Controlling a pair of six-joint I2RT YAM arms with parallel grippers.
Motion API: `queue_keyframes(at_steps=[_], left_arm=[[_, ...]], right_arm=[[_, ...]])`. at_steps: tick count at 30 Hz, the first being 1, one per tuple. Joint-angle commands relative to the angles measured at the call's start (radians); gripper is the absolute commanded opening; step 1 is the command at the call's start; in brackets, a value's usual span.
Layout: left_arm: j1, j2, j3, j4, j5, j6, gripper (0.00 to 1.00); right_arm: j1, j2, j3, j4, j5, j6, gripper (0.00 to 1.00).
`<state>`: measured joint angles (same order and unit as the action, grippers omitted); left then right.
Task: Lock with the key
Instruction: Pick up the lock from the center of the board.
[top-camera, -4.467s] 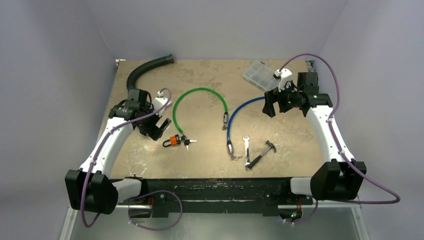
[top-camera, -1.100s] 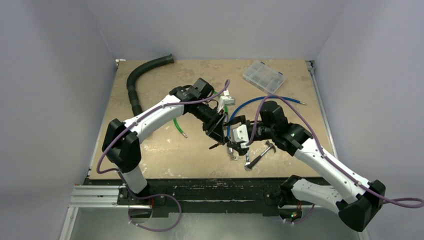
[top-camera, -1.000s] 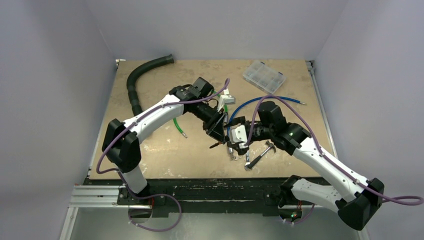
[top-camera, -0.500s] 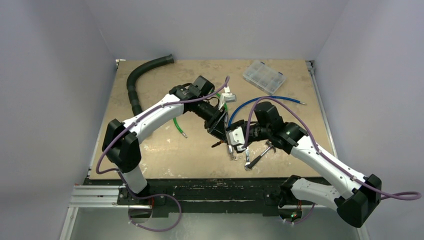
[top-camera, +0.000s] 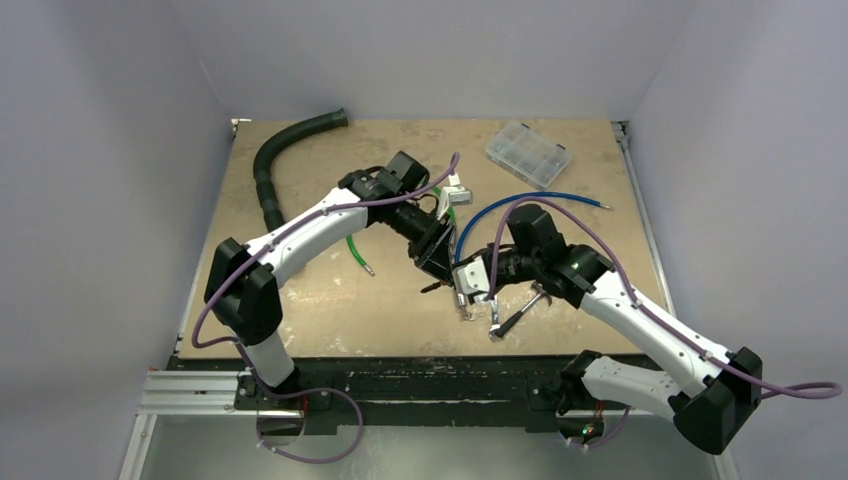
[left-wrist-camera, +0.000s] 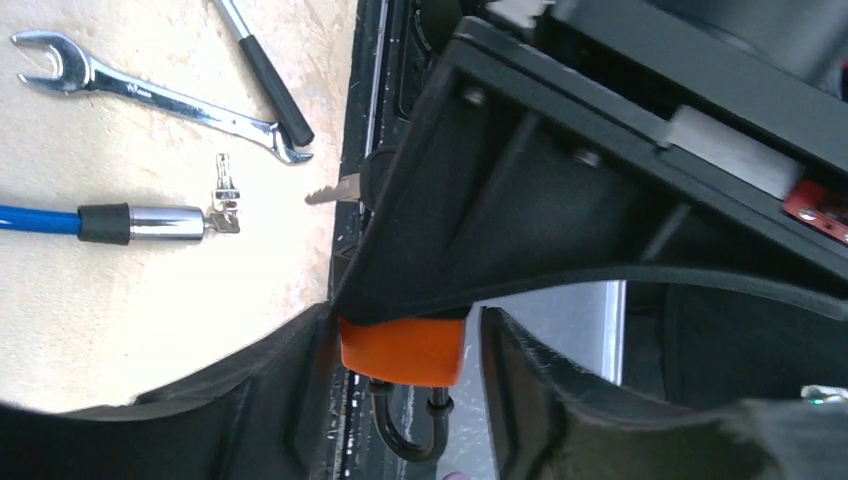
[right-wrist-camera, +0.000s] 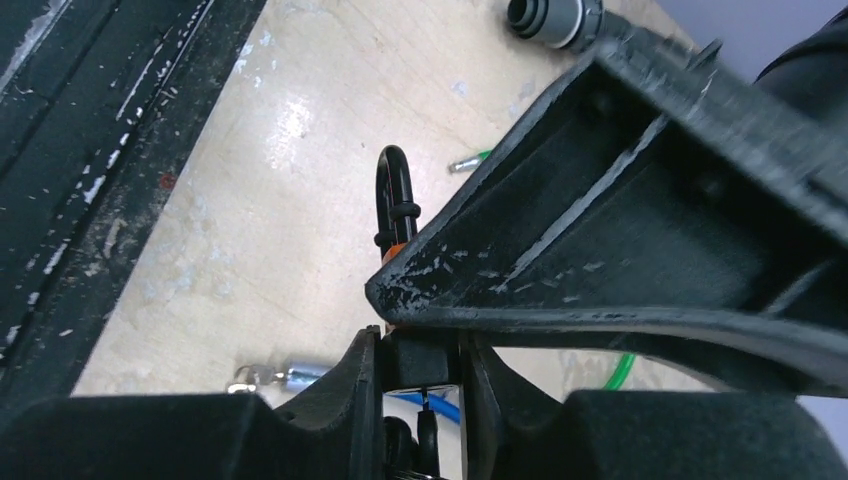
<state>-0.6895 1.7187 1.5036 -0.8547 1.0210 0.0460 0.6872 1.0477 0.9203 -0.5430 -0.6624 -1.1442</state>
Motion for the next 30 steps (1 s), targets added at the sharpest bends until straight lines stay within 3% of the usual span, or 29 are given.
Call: queue_keyframes(at_steps=[1, 4, 7, 11, 19, 25, 30], left_arm=[[0.022, -0.064, 0.067, 0.014, 0.0, 0.055, 0.64], [0.144, -0.16, -0.01, 0.227, -0.02, -0.086, 0.93], [0.266, -0.214, -0.009, 0.305, -0.064, -0.092, 1.0], [0.284, -0.292, 0.006, 0.261, -0.159, 0.062, 1.0], [0.277, -0.457, -0.143, 0.284, -0.143, 0.114, 0.96], [0.157, -0.472, -0.138, 0.203, -0.165, 0.262, 0.9], [0.107, -0.466, -0.134, 0.222, -0.177, 0.274, 0.81]], right_arm=[[0.005, 0.005, 0.018, 0.012, -0.001, 0.117, 0.0], [-0.011, -0.005, 0.045, 0.089, 0.026, 0.344, 0.0], [-0.072, -0.015, 0.07, 0.134, -0.014, 0.533, 0.0], [-0.187, -0.017, 0.101, 0.19, -0.101, 0.785, 0.0], [-0.275, -0.021, 0.134, 0.297, -0.263, 1.089, 0.0], [-0.278, -0.015, 0.134, 0.353, -0.333, 1.166, 0.0], [-0.277, -0.015, 0.156, 0.34, -0.304, 1.123, 0.0]])
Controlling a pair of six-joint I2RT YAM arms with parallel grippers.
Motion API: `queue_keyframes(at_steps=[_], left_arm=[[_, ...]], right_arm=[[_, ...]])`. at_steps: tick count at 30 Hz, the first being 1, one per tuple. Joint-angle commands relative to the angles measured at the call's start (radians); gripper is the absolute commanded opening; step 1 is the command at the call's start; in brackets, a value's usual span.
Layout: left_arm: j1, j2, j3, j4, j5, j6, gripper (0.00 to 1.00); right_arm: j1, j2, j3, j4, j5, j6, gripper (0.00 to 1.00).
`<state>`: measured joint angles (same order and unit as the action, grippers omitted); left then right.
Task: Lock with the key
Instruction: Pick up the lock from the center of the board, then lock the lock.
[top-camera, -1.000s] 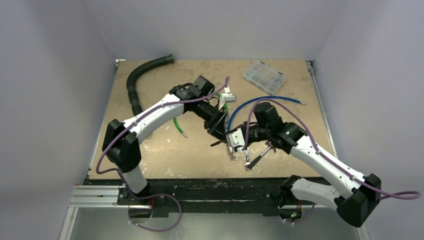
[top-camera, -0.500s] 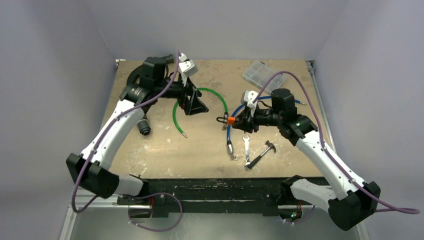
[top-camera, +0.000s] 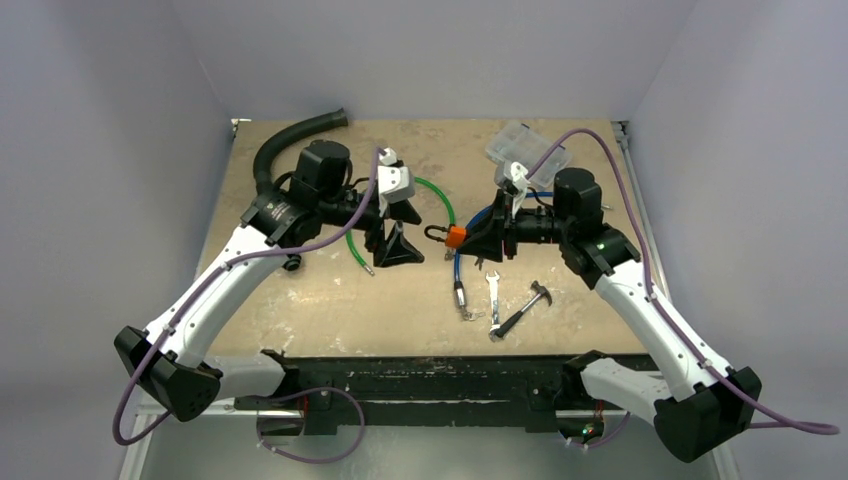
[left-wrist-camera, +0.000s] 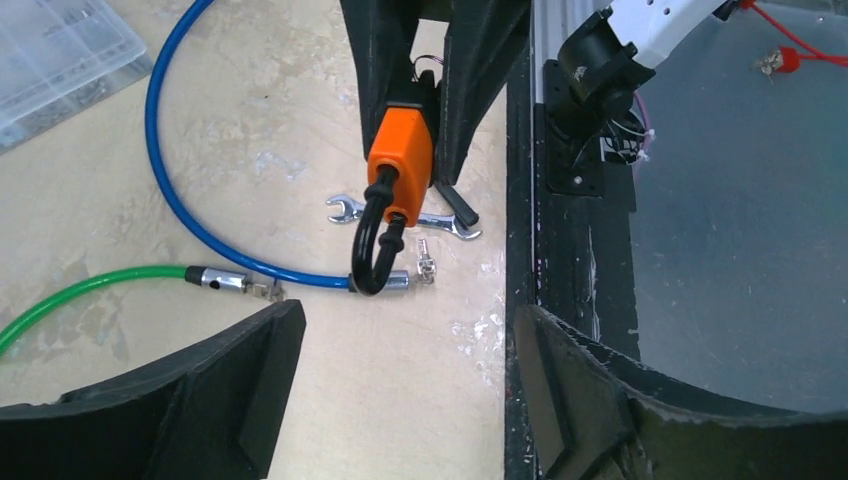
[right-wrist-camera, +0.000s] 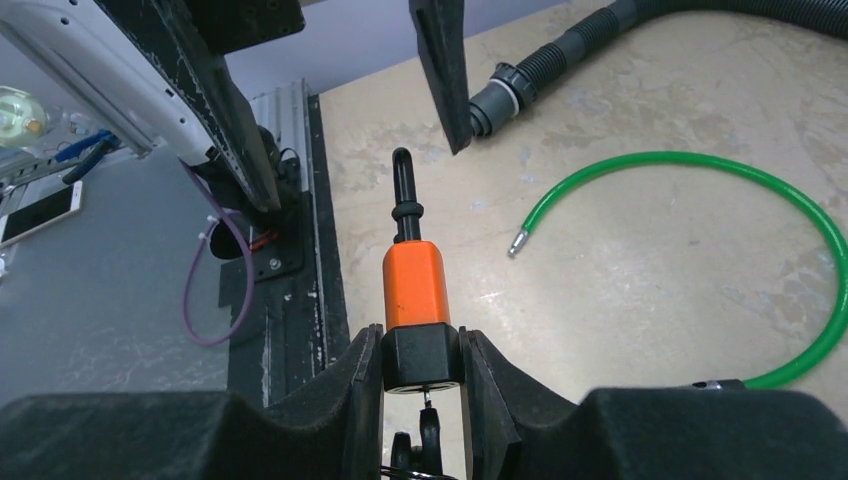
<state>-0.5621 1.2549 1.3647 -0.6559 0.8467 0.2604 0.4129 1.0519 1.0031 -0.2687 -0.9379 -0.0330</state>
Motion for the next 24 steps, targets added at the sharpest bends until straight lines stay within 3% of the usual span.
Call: queue_keyframes(at_steps=[1, 16, 18, 19, 22, 24], left_arm=[[-0.025, -0.001, 0.004, 0.033, 0.0, 0.052, 0.78], [-0.07, 0.019, -0.03, 0.136, 0.019, -0.068, 0.06], [-0.072, 0.023, -0.029, 0.13, 0.026, -0.071, 0.01], [-0.072, 0.026, -0.027, 0.11, 0.026, -0.063, 0.05], [-0.071, 0.028, 0.003, 0.007, 0.029, 0.004, 0.42], [-0.07, 0.028, 0.022, -0.062, 0.015, 0.033, 0.61]], right_arm=[[-0.002, -0.023, 0.077, 0.052, -0.011, -0.006, 0.0], [0.0, -0.017, 0.088, 0.054, -0.011, -0.016, 0.0], [0.001, -0.016, 0.09, 0.05, -0.017, -0.021, 0.0], [0.003, -0.016, 0.092, 0.044, -0.017, -0.027, 0.0], [0.004, -0.012, 0.104, 0.004, -0.012, -0.064, 0.0], [0.004, -0.012, 0.11, -0.018, -0.008, -0.084, 0.0]])
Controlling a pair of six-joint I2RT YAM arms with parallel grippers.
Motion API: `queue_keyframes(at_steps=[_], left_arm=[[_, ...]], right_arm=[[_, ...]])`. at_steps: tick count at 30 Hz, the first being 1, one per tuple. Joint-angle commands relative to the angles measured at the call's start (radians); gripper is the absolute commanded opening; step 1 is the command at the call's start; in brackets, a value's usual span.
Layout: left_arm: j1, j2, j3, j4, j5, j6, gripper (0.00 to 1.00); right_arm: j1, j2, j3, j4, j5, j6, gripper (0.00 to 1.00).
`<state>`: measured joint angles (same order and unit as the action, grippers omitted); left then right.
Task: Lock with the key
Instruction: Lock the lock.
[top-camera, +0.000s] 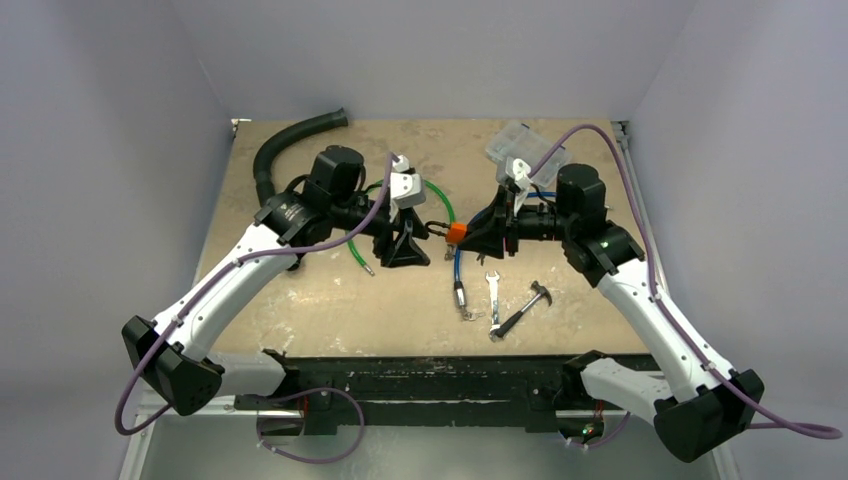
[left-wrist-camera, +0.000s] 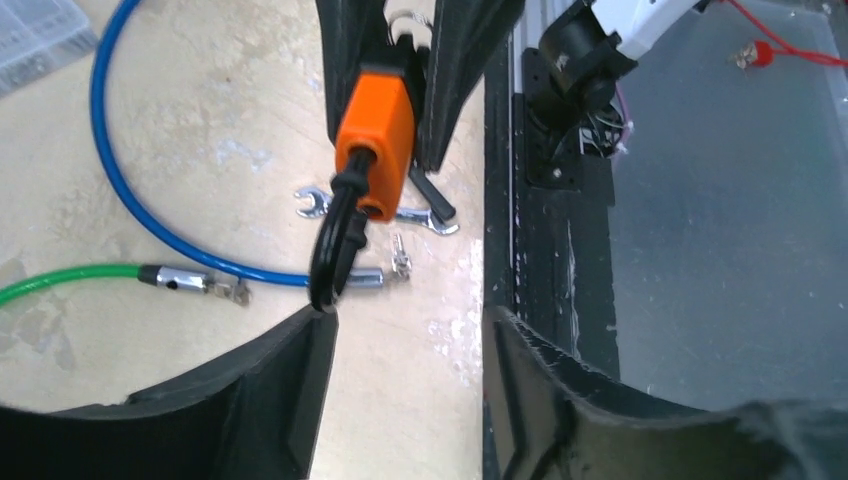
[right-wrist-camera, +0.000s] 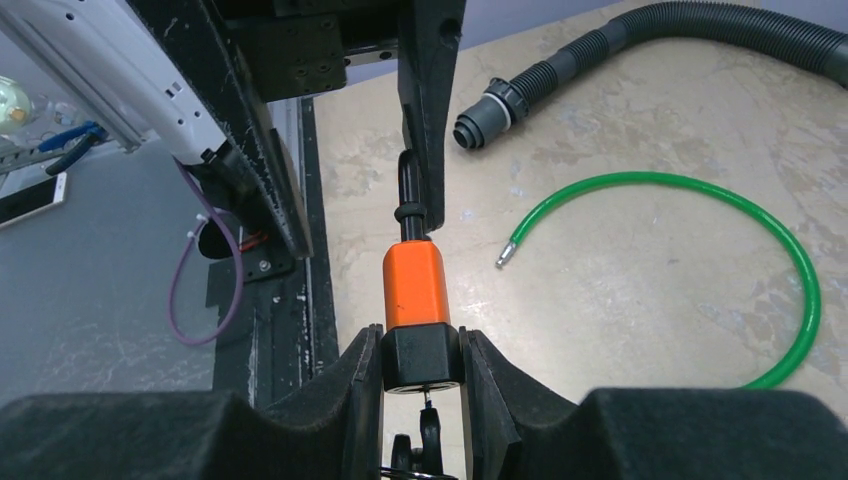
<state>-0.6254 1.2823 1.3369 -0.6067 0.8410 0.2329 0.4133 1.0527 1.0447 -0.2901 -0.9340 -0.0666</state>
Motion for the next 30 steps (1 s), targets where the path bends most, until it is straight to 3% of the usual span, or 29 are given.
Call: queue_keyframes(at_steps=[1, 3, 5, 11, 19, 21, 25, 30], left_arm=[[-0.006, 0.002, 0.062, -0.146, 0.011, 0.079, 0.67], [-0.006, 0.011, 0.076, -0.215, 0.013, 0.118, 0.76], [-0.006, 0.015, 0.079, -0.221, 0.011, 0.108, 0.78], [-0.007, -0.009, 0.051, -0.087, 0.001, 0.1, 0.57], [-0.014, -0.001, 0.041, 0.065, -0.018, 0.038, 0.55], [-0.02, 0.011, 0.049, 0.064, -0.008, 0.037, 0.53], [-0.028, 0.022, 0.05, 0.04, 0.004, 0.045, 0.4], [-0.028, 0.01, 0.05, -0.045, 0.001, 0.082, 0.42]], right_arm=[[0.004, -0.013, 0.071, -0.005, -0.012, -0.058, 0.0], [0.004, -0.016, 0.075, -0.025, -0.012, -0.085, 0.0], [0.004, -0.012, 0.08, -0.044, -0.02, -0.109, 0.0], [0.026, -0.001, 0.098, -0.126, -0.031, -0.192, 0.0], [0.07, 0.0, 0.1, -0.147, -0.021, -0.211, 0.0], [0.073, 0.002, 0.103, -0.144, -0.016, -0.211, 0.0], [0.074, 0.008, 0.113, -0.139, -0.007, -0.199, 0.0], [0.074, 0.003, 0.107, -0.114, -0.022, -0.156, 0.0]])
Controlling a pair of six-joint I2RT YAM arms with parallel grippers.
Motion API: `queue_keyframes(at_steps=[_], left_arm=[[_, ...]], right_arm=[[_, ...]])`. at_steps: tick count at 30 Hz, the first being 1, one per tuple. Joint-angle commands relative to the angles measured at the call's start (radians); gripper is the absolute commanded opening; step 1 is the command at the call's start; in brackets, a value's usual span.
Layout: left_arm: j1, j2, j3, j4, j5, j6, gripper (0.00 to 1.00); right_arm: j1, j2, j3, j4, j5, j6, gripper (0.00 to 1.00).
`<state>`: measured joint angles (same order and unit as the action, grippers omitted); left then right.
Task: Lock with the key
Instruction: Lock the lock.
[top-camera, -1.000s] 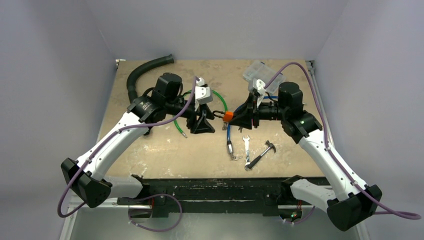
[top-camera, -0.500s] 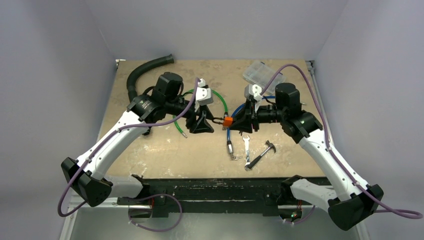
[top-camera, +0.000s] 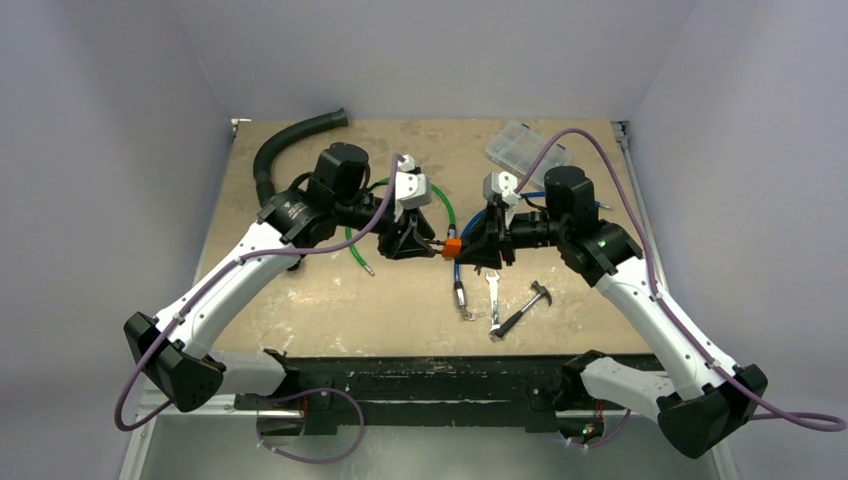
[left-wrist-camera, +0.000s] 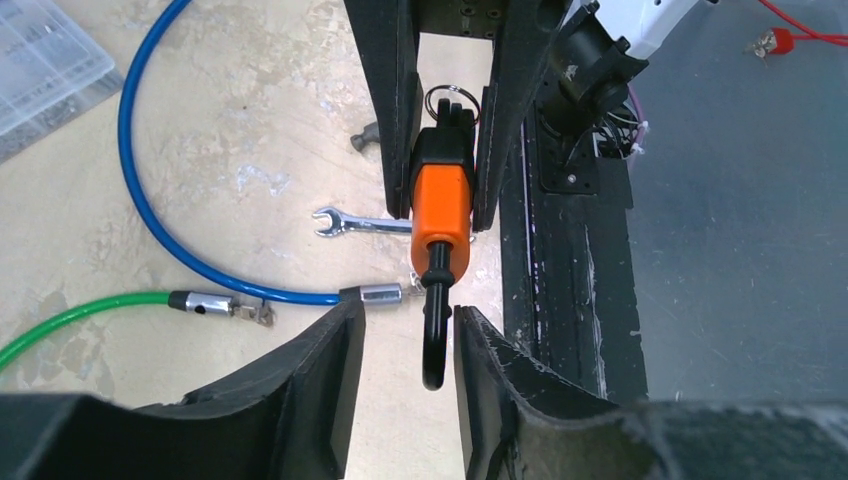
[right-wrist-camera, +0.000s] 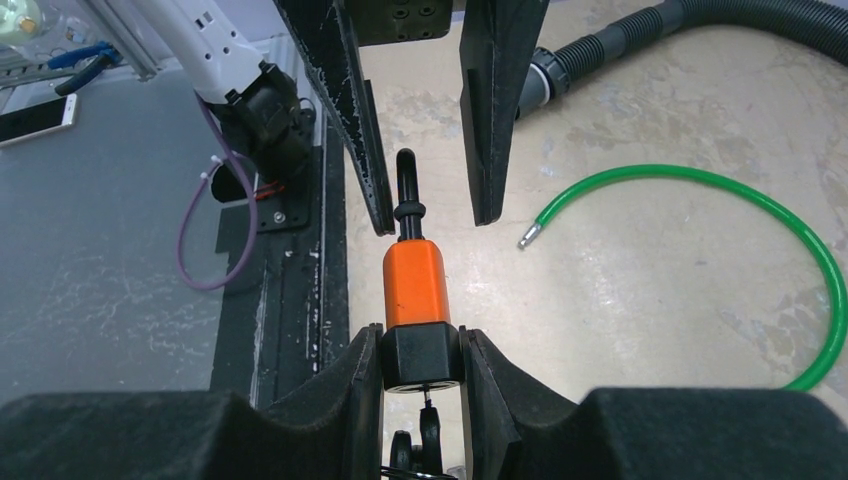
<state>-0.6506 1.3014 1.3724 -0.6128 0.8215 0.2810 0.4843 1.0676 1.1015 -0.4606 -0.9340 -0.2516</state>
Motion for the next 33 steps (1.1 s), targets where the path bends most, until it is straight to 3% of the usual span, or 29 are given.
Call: queue_keyframes(at_steps=[1, 3, 10, 14, 33], left_arm=[[-0.004, -0.01, 0.014, -0.055, 0.026, 0.041, 0.42], [-0.004, -0.013, 0.003, -0.059, 0.034, 0.034, 0.41], [-0.004, -0.027, -0.006, -0.056, 0.04, 0.027, 0.23], [-0.004, -0.03, -0.007, -0.06, 0.045, 0.035, 0.0], [-0.052, 0.009, -0.077, 0.184, 0.025, -0.194, 0.0]], right_arm=[[0.004, -0.017, 0.046, 0.062, -0.018, 0.032, 0.0], [0.003, -0.022, 0.039, 0.074, -0.021, 0.047, 0.0], [0.002, -0.026, 0.032, 0.047, 0.003, 0.023, 0.0], [0.002, -0.02, 0.035, 0.049, 0.003, 0.021, 0.0], [0.052, 0.018, 0.029, 0.162, -0.013, 0.105, 0.0]])
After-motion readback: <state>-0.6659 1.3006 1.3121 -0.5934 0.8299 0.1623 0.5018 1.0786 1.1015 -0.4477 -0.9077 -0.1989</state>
